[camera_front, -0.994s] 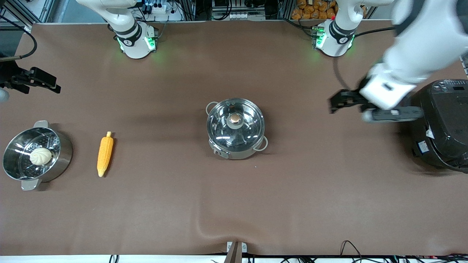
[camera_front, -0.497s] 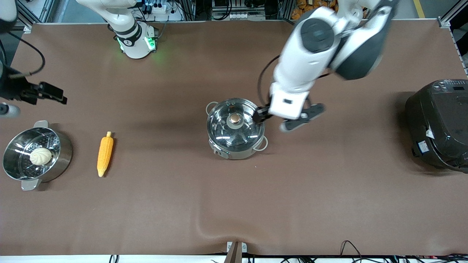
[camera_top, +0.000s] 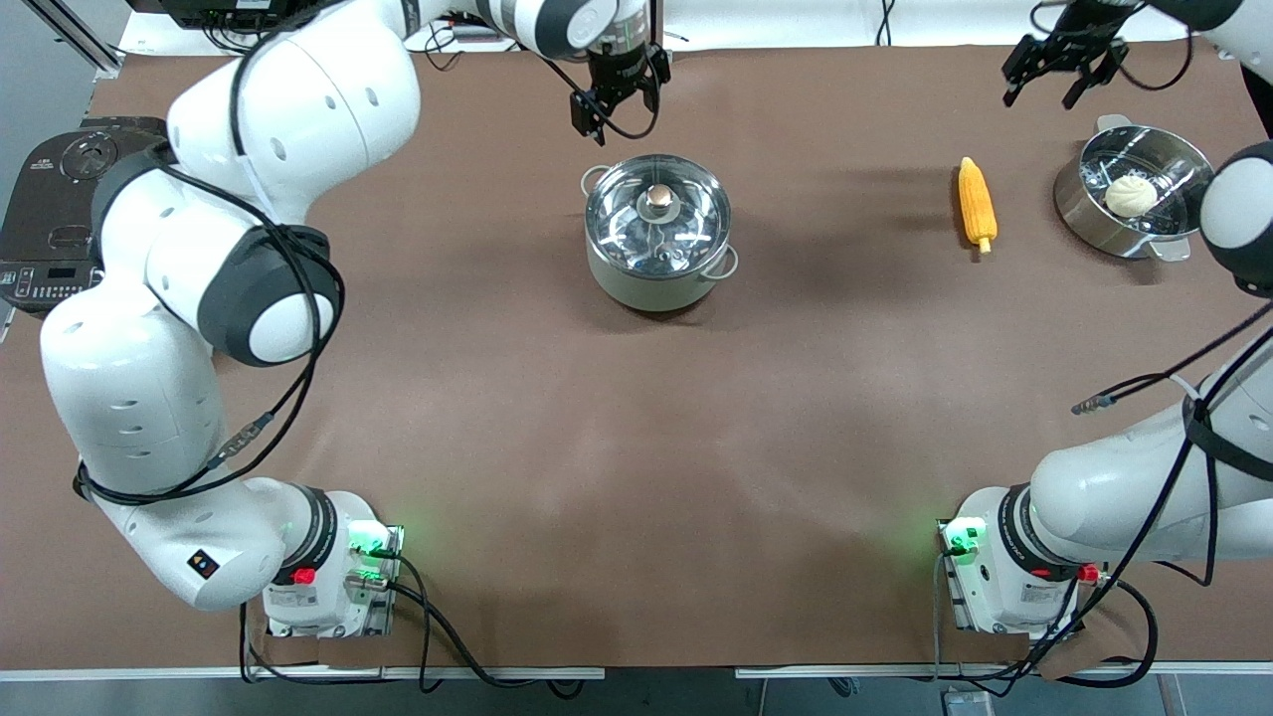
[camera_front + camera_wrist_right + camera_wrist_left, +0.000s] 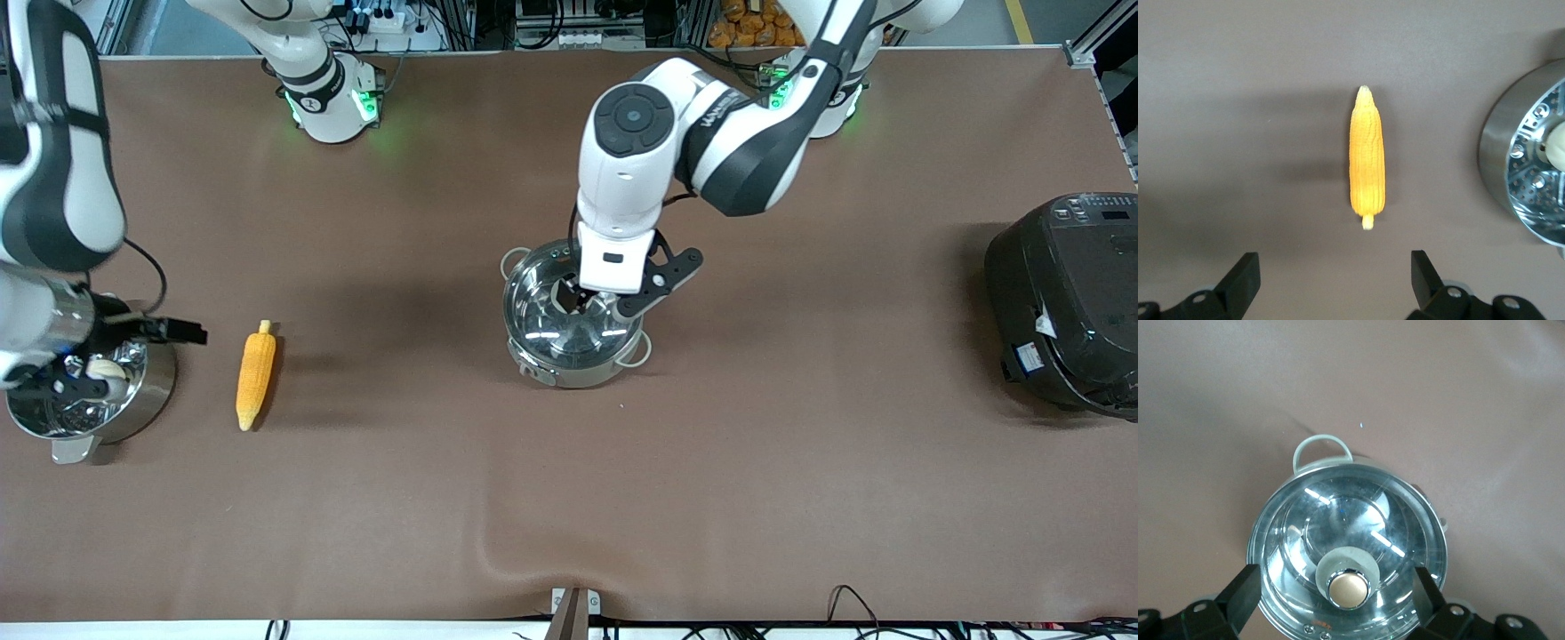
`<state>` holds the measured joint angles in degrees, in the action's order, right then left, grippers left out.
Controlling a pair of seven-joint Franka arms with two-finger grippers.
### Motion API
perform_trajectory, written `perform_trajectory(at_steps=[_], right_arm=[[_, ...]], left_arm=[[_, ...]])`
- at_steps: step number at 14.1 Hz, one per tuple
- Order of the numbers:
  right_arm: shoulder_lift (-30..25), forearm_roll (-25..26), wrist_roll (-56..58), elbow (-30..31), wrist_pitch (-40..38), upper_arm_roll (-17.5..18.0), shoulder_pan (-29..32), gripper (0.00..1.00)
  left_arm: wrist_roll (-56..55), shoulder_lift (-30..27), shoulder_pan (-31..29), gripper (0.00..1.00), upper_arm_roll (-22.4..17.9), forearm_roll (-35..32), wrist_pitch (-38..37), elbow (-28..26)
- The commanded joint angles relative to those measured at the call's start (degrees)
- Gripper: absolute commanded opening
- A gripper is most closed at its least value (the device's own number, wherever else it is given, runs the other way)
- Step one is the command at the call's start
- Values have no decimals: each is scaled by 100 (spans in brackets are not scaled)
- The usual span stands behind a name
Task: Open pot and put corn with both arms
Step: 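Reach the left gripper to the lid knob while the right gripper reaches the corn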
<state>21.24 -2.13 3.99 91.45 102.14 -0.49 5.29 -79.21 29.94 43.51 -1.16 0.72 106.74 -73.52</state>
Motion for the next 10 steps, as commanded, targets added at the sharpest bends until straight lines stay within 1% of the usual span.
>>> perform_trajectory(at_steps=[1, 2, 4, 5, 7, 8, 10], right_arm=[[414, -42, 198, 13, 306, 41, 138, 100], [564, -42, 356, 13, 350, 41, 165, 100], [889, -42, 392, 22, 560, 41, 122, 100], [1074, -42, 392, 22, 744, 41, 104, 100], [1294, -24, 445, 39, 991, 41, 112, 100], [1330, -24, 576, 65, 1036, 41, 139, 100], [1374, -24, 691, 197, 1176, 41, 174, 100]], left_arm=[[-25, 292, 280, 100, -121, -229, -22, 171], [-16, 389, 350, 100, -112, -273, -13, 180], [19, 503, 421, 95, -86, -274, 83, 180], [19, 591, 430, 89, -77, -274, 110, 180], [11, 793, 517, 82, -77, -274, 145, 180], [-7, 846, 527, 81, -77, -274, 163, 180], [2, 838, 518, 82, -68, -265, 180, 180]])
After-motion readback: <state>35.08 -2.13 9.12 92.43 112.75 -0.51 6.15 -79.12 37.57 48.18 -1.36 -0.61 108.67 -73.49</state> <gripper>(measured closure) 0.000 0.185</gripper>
